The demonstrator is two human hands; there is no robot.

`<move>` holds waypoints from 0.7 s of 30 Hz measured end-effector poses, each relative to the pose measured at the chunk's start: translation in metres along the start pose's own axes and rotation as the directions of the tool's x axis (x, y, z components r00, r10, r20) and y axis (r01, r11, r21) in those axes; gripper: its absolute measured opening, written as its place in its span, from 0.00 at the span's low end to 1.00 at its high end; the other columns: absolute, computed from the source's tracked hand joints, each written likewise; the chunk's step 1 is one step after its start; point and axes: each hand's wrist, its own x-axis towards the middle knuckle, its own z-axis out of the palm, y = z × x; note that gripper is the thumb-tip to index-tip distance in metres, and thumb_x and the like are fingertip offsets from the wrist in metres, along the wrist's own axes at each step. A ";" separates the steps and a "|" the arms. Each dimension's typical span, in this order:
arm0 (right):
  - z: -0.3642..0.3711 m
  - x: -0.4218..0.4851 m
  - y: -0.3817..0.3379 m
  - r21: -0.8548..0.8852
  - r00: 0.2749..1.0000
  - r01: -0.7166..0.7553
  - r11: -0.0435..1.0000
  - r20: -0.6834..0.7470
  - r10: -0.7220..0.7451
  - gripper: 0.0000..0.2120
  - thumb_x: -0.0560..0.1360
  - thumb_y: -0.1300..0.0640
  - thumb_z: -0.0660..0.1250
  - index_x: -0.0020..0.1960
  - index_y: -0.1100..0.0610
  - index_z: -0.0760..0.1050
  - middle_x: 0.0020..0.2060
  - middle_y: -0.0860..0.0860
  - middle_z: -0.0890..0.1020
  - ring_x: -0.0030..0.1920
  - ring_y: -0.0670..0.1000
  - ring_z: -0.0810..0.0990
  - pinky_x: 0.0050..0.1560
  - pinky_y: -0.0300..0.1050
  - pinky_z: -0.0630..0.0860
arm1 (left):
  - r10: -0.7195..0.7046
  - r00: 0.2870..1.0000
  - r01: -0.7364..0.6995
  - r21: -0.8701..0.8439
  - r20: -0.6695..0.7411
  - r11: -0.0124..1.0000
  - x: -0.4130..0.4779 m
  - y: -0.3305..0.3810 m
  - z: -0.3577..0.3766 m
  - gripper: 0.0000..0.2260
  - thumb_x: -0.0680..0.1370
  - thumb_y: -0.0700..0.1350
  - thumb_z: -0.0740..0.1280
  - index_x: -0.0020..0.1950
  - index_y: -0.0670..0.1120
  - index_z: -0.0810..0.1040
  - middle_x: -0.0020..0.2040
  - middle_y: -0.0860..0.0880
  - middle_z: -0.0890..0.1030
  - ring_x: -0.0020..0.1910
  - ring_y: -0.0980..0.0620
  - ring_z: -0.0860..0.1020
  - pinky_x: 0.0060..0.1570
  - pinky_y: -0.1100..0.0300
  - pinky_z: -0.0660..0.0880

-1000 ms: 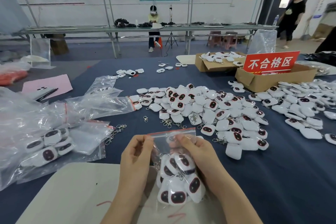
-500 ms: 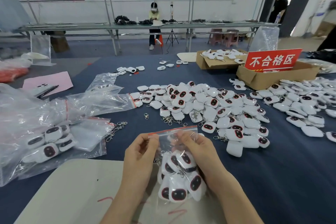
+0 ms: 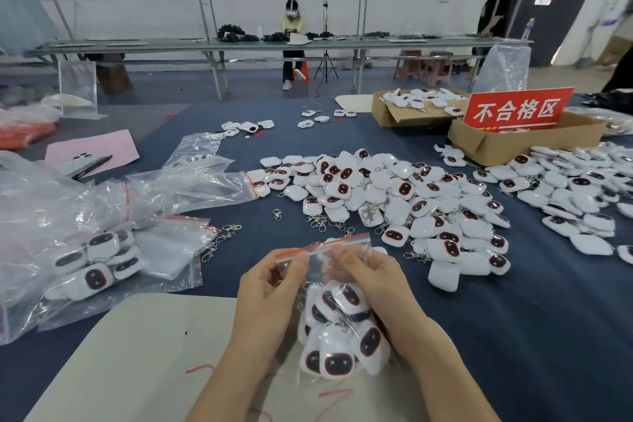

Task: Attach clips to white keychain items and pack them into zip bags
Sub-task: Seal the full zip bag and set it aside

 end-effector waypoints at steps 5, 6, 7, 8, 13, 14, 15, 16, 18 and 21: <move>0.000 0.000 -0.001 0.011 1.000 0.008 1.000 0.007 -0.008 0.11 0.75 0.47 0.73 0.45 0.54 0.86 0.42 0.56 0.88 0.40 0.52 0.87 0.39 0.39 0.80 | -0.025 0.999 0.026 -0.054 0.024 0.998 0.000 0.002 0.001 0.05 0.80 0.46 0.70 0.47 0.52 0.86 0.43 0.49 0.87 0.41 0.54 0.84 0.40 0.66 0.78; 0.000 -0.001 -0.001 0.016 1.000 0.014 1.000 0.013 -0.014 0.11 0.75 0.47 0.72 0.46 0.54 0.86 0.43 0.56 0.87 0.41 0.53 0.87 0.39 0.39 0.80 | -0.032 0.998 0.035 -0.074 0.047 0.997 -0.001 0.003 0.001 0.05 0.79 0.46 0.70 0.48 0.52 0.86 0.44 0.49 0.87 0.43 0.53 0.85 0.41 0.65 0.79; 0.001 -0.001 -0.001 0.014 1.000 0.020 1.000 0.024 -0.021 0.10 0.75 0.47 0.72 0.46 0.54 0.86 0.43 0.56 0.88 0.42 0.53 0.87 0.39 0.39 0.80 | -0.035 0.997 0.042 -0.084 0.073 0.996 -0.001 0.004 0.001 0.05 0.79 0.46 0.70 0.49 0.53 0.86 0.45 0.48 0.87 0.45 0.52 0.86 0.42 0.65 0.80; 0.001 -0.001 -0.001 0.005 0.999 0.027 1.000 0.038 -0.028 0.10 0.75 0.47 0.72 0.46 0.53 0.86 0.43 0.56 0.88 0.43 0.54 0.87 0.40 0.40 0.80 | -0.036 0.995 0.043 -0.081 0.092 0.996 -0.002 0.005 0.000 0.04 0.78 0.47 0.71 0.49 0.54 0.86 0.46 0.49 0.87 0.45 0.51 0.86 0.42 0.64 0.80; 0.001 -0.001 0.001 -0.031 0.996 0.050 0.998 0.081 -0.047 0.12 0.76 0.45 0.72 0.48 0.54 0.86 0.45 0.56 0.88 0.46 0.56 0.87 0.44 0.43 0.82 | -0.034 0.996 0.039 -0.057 0.083 0.998 -0.002 0.006 0.000 0.06 0.79 0.45 0.71 0.46 0.55 0.86 0.43 0.49 0.87 0.43 0.51 0.86 0.39 0.65 0.80; 0.001 -0.001 0.002 -0.025 0.995 0.051 0.998 0.084 -0.049 0.13 0.76 0.45 0.72 0.48 0.55 0.85 0.45 0.57 0.87 0.47 0.57 0.87 0.45 0.43 0.82 | -0.032 0.997 0.036 -0.054 0.076 0.998 -0.002 0.006 0.000 0.07 0.79 0.45 0.71 0.46 0.56 0.86 0.43 0.49 0.87 0.42 0.51 0.86 0.39 0.65 0.80; 0.001 -0.001 0.002 -0.017 0.995 0.054 0.998 0.085 -0.053 0.13 0.76 0.45 0.73 0.48 0.55 0.85 0.45 0.57 0.87 0.47 0.57 0.87 0.45 0.44 0.82 | -0.026 0.997 0.030 -0.047 0.071 0.998 -0.002 0.006 0.000 0.07 0.79 0.45 0.71 0.46 0.56 0.86 0.43 0.50 0.87 0.42 0.51 0.86 0.39 0.65 0.79; 0.001 -0.001 0.002 -0.011 0.995 0.060 0.998 0.083 -0.059 0.12 0.75 0.46 0.73 0.48 0.55 0.85 0.45 0.57 0.87 0.47 0.57 0.87 0.45 0.44 0.82 | -0.017 0.997 0.019 -0.037 0.069 0.999 -0.002 0.006 0.001 0.07 0.79 0.44 0.71 0.46 0.56 0.86 0.42 0.50 0.87 0.42 0.52 0.86 0.38 0.66 0.79; 0.002 -0.001 0.002 -0.018 0.994 0.079 0.997 0.078 -0.077 0.10 0.75 0.49 0.73 0.48 0.56 0.86 0.45 0.56 0.88 0.46 0.56 0.87 0.44 0.42 0.81 | 0.012 0.997 -0.011 -0.016 0.072 1.000 -0.003 0.005 0.001 0.07 0.79 0.44 0.71 0.46 0.55 0.85 0.42 0.50 0.87 0.41 0.53 0.86 0.38 0.67 0.78; 0.002 0.001 0.001 -0.042 0.994 0.090 0.995 0.063 -0.087 0.05 0.76 0.55 0.73 0.48 0.56 0.86 0.44 0.55 0.88 0.44 0.53 0.87 0.41 0.38 0.80 | 0.030 0.995 -0.030 0.003 0.091 1.000 -0.004 0.005 0.003 0.06 0.79 0.45 0.71 0.46 0.55 0.85 0.43 0.50 0.87 0.42 0.54 0.86 0.39 0.67 0.78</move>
